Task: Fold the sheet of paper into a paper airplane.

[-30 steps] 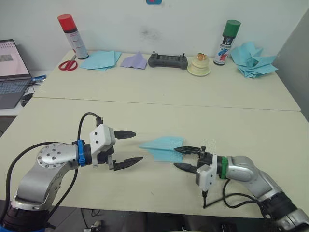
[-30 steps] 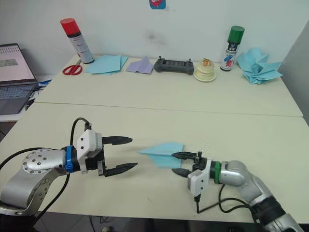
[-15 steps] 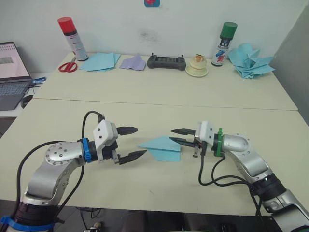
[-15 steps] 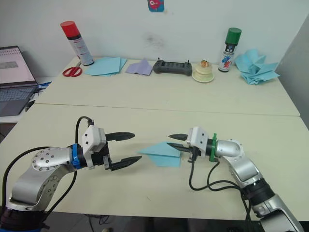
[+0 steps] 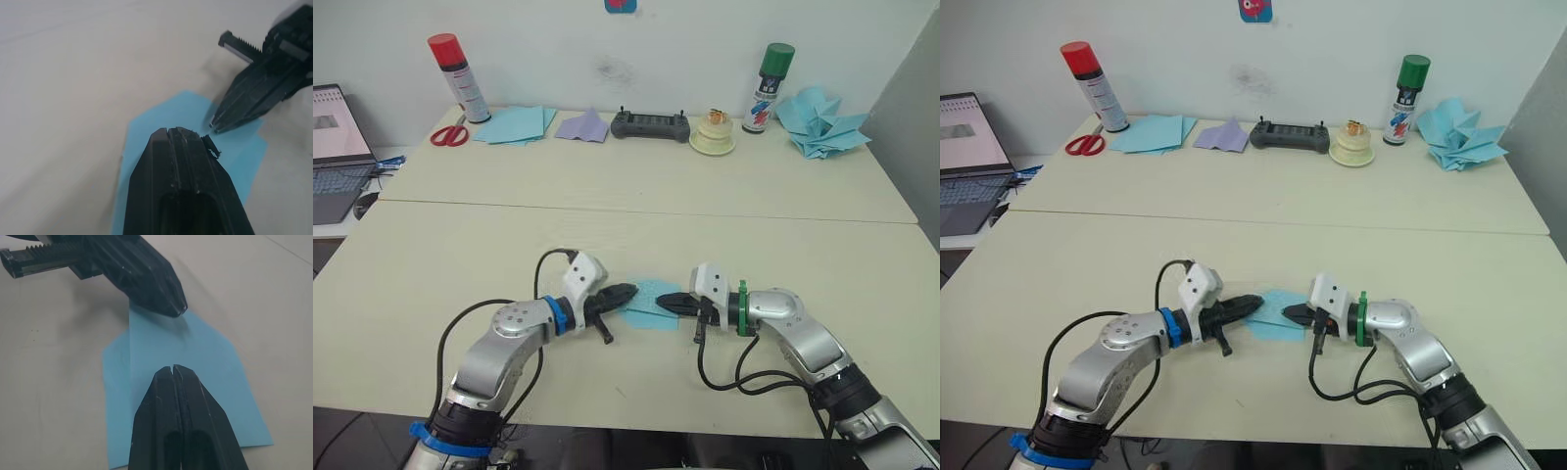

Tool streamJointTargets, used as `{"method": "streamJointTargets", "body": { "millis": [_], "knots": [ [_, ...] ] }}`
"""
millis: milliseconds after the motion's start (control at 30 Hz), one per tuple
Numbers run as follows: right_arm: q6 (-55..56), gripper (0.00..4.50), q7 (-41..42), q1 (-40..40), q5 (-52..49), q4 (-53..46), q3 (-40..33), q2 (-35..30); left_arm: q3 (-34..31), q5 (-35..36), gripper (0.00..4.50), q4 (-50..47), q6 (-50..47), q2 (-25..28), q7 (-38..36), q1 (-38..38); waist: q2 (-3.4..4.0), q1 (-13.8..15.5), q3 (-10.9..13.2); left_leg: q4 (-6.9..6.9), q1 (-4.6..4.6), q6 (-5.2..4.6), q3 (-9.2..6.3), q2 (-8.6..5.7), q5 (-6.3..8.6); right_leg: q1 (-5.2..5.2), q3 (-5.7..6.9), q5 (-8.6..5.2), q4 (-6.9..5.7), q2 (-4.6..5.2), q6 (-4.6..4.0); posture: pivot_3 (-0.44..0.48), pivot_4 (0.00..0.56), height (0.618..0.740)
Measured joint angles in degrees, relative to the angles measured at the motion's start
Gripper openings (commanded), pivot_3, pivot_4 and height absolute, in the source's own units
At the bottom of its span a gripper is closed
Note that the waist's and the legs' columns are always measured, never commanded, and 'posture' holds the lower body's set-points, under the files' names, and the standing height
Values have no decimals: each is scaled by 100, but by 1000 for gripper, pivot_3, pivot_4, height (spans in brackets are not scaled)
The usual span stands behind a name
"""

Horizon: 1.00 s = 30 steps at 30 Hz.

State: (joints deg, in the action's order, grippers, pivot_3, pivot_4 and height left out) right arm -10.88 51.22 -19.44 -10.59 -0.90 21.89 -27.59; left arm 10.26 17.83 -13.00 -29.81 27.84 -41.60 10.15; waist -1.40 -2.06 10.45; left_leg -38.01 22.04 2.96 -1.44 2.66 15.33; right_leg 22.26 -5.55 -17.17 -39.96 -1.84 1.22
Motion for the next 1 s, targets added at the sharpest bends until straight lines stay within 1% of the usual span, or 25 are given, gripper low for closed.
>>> {"method": "streamJointTargets", "body": {
  "millis": [100, 300, 567, 667, 733, 833, 1000],
  "knots": [
    [-104, 0, 22, 63, 126, -6, 34, -19, 157, -260, 10, 141, 72, -55, 122, 26, 0, 8, -1, -1, -2, 0, 2, -3, 0, -4, -2, 0, 1, 2, 1, 0, 150, 740],
    [-143, 0, 85, 67, 271, -29, 18, -31, 254, -451, 10, 216, 353, -98, 159, -20, 1, 8, -10, -1, -16, 0, 1, -3, 0, -17, -2, -7, 2, 3, 14, 0, 150, 740],
    [-122, 0, 159, 135, 282, -84, -17, -81, 104, -465, 10, 15, 653, 352, -133, -408, 1, -5, -16, 4, -20, 0, 3, 0, 0, -16, -4, -13, 3, 2, 22, 0, 150, 740],
    [-146, 0, 164, 149, 265, -85, -53, -79, 68, -466, 10, 123, 712, 359, -195, -381, 1, -4, -16, 3, -20, 0, 3, -1, 0, -17, -4, -14, 3, 2, 23, 0, 150, 740],
    [-442, 0, 188, 213, 79, -184, -165, -64, 95, -474, 10, 223, 782, 318, -231, -315, 1, -2, -16, 2, -20, 0, 3, -2, 0, -17, -5, -14, 3, 2, 24, 0, 150, 740],
    [-1407, 579, 147, 233, -472, -516, -507, -16, 176, -564, 0, 318, 868, 250, -210, -232, 4, 21, -17, -1, -19, 0, 0, -4, -1, -19, -5, -12, 3, 3, 27, 0, 150, 740],
    [-3152, 2318, -355, 18, -1389, -1135, -1377, 59, 268, -698, 0, 396, 1044, 221, -208, -204, 2, 29, -23, -3, -19, 1, -1, -5, -1, -23, -4, -10, 6, 3, 30, 0, 150, 740]
  ]
}}
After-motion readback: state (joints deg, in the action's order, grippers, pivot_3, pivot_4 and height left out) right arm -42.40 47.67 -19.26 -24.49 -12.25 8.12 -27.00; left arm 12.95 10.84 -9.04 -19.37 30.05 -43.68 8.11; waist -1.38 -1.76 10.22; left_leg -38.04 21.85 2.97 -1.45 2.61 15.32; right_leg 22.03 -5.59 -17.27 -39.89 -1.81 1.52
